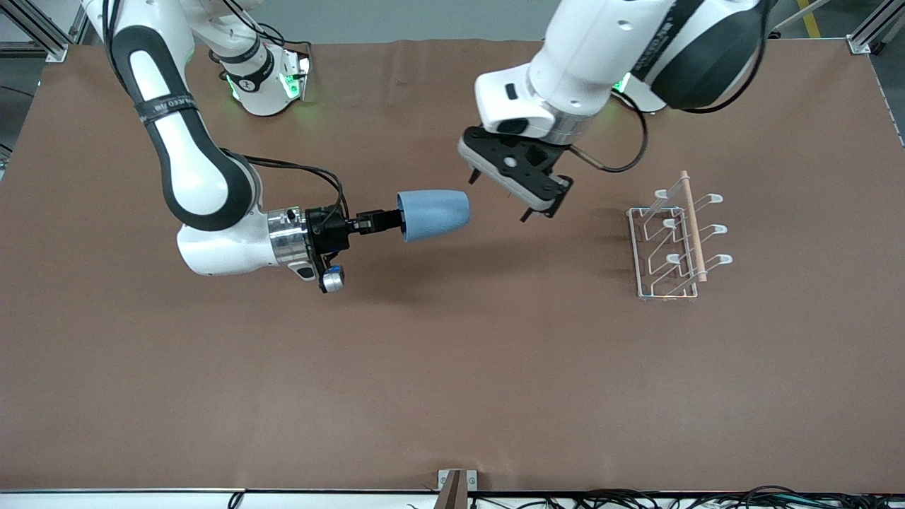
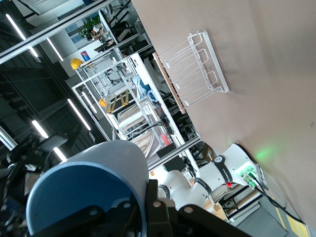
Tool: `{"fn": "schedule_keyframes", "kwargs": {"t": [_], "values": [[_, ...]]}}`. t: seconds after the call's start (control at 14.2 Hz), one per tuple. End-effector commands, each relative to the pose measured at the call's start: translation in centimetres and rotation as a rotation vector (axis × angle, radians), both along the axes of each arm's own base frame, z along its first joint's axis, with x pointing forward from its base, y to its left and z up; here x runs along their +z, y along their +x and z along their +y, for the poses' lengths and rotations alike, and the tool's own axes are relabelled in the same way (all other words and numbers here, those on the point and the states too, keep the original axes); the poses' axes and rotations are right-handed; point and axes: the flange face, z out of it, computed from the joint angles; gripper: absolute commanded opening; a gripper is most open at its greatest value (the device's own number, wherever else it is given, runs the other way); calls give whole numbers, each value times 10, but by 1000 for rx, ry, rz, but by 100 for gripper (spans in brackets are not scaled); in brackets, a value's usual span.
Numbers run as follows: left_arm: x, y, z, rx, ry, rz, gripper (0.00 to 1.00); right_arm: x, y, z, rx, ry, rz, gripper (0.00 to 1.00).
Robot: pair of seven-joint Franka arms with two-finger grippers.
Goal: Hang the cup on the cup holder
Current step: 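Grasp the blue cup body with the left gripper from the right gripper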
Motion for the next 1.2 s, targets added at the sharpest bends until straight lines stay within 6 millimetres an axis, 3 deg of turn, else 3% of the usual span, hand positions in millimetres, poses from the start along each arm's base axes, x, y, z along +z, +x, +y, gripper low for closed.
{"fn": "schedule_keyframes", "kwargs": {"t": [0.0, 0.21, 0.35, 0.77, 1.06, 1.13], "values": [[-2, -8, -29, -59, 21, -74, 100, -3, 3, 2, -3, 34, 14, 2], [-26, -5, -50, -97, 32, -116, 100, -3, 4, -1, -5, 35, 15, 3], [-38, -19, -70, -144, 61, -127, 100, -3, 4, -1, -5, 35, 15, 3], [-76, -15, -85, -243, 83, -123, 100, -3, 3, 1, -2, 35, 15, 4], [-84, -14, -86, -254, 98, -122, 100, -3, 3, 1, -1, 34, 14, 4], [-85, -13, -86, -273, 119, -143, 95, -3, 3, 1, -1, 34, 13, 4]]}}
